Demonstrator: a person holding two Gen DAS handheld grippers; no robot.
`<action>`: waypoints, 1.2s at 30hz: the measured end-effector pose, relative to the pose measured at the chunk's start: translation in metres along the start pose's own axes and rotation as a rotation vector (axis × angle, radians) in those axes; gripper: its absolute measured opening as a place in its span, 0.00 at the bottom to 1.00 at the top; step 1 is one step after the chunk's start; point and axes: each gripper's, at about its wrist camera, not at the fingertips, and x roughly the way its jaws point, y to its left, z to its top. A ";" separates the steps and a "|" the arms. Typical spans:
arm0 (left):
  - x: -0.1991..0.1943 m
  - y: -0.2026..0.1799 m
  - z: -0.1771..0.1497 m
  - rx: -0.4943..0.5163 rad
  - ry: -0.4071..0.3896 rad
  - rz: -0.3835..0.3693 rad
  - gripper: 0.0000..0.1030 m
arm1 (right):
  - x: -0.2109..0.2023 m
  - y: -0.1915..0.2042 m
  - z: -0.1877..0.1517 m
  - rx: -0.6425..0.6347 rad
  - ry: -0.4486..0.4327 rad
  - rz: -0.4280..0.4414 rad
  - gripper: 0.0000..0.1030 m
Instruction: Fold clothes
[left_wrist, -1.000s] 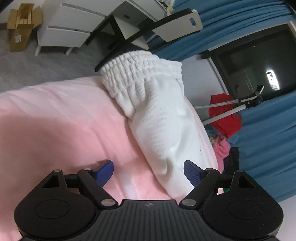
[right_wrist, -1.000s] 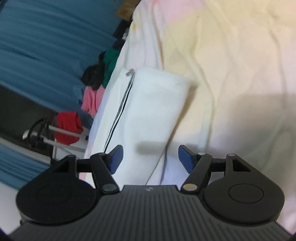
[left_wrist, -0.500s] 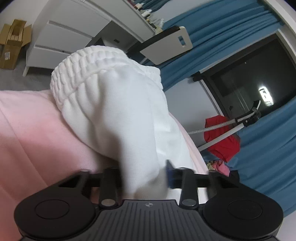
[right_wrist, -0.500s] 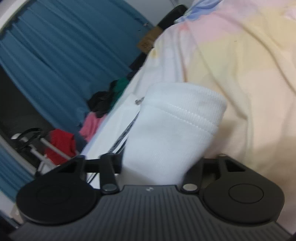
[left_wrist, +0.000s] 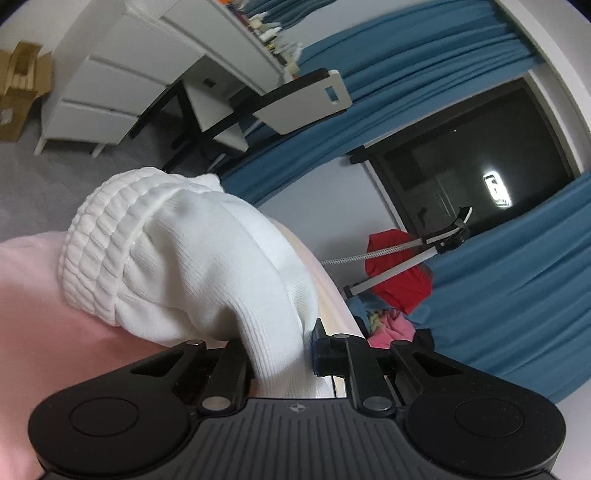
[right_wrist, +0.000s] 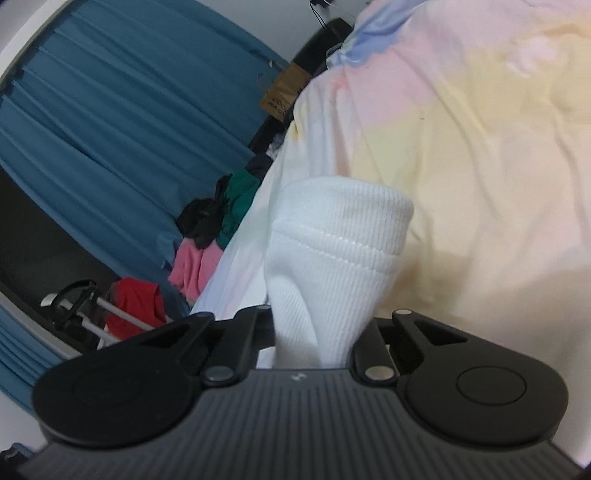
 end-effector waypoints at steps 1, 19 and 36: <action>-0.013 0.001 0.002 -0.001 0.007 0.005 0.14 | -0.007 -0.002 0.001 -0.015 0.013 -0.003 0.14; -0.146 0.026 -0.017 0.281 0.207 0.364 0.67 | -0.070 -0.055 0.006 0.076 0.175 -0.134 0.13; -0.155 -0.106 -0.182 1.050 0.075 0.135 0.86 | -0.071 -0.031 0.003 -0.085 0.096 -0.134 0.13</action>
